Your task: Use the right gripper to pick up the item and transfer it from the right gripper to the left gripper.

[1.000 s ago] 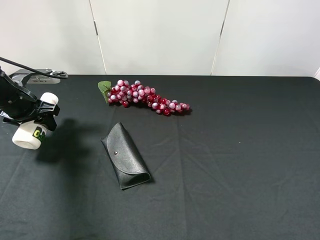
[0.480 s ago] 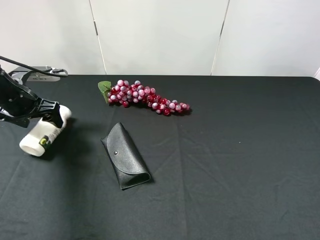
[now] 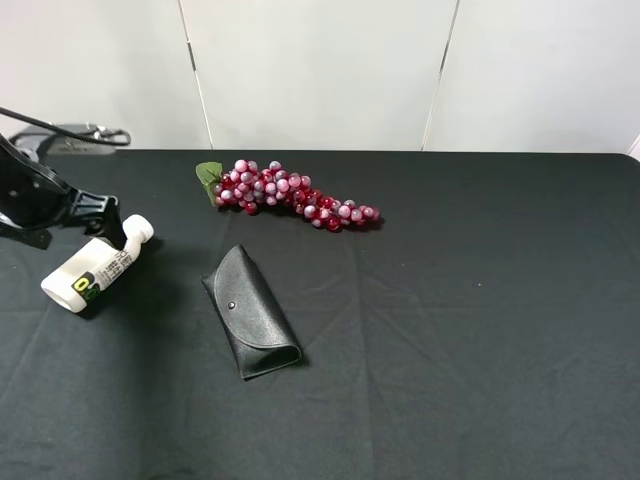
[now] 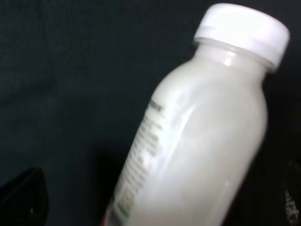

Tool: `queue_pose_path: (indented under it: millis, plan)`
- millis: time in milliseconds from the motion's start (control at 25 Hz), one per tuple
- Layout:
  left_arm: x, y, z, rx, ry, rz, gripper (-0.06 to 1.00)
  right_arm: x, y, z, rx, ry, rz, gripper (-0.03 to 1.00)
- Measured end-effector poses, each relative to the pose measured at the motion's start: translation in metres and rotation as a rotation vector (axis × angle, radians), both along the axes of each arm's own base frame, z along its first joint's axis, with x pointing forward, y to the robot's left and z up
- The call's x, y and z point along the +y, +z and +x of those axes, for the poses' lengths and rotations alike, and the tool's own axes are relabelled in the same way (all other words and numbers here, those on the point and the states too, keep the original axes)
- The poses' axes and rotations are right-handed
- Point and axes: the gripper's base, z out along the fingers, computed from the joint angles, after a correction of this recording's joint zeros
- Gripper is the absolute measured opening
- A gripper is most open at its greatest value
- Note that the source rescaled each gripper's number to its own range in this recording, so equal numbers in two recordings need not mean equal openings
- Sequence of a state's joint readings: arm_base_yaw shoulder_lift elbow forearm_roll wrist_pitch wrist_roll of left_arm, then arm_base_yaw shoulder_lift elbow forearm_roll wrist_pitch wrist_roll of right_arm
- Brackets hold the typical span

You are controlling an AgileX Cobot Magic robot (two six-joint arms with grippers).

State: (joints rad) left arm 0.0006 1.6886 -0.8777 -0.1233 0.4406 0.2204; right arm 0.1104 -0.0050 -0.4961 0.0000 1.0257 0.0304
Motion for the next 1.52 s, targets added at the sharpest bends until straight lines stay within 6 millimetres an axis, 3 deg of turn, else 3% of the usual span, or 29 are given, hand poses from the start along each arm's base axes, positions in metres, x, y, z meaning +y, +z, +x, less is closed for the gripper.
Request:
queue_pose_path:
  millis: [160, 360, 600, 760, 1160, 1520]
  plan:
    - [-0.001, 0.033, -0.013, -0.045, -0.009, -0.007, 1.00, 0.000, 0.000, 0.000, 0.000, 0.000, 0.000, 1.00]
    - [-0.002, 0.080, -0.043, -0.098, -0.029, -0.018, 1.00, 0.000, 0.000, 0.000, 0.000, 0.000, 0.000, 1.00]
    - [-0.004, 0.134, -0.097, -0.184, -0.045, -0.029, 1.00, 0.000, 0.000, 0.000, 0.000, 0.000, 0.000, 1.00]
    - [-0.005, 0.160, -0.135, -0.253, -0.034, -0.041, 1.00, 0.000, 0.000, 0.000, 0.000, 0.000, 0.000, 1.00]
    - [-0.001, 0.193, -0.226, -0.422, -0.017, 0.004, 1.00, 0.000, 0.000, 0.000, 0.000, 0.000, 0.000, 1.00]
    - [0.007, 0.199, -0.305, -0.686, 0.027, 0.080, 1.00, 0.000, 0.000, 0.000, 0.000, 0.000, 0.000, 1.00]
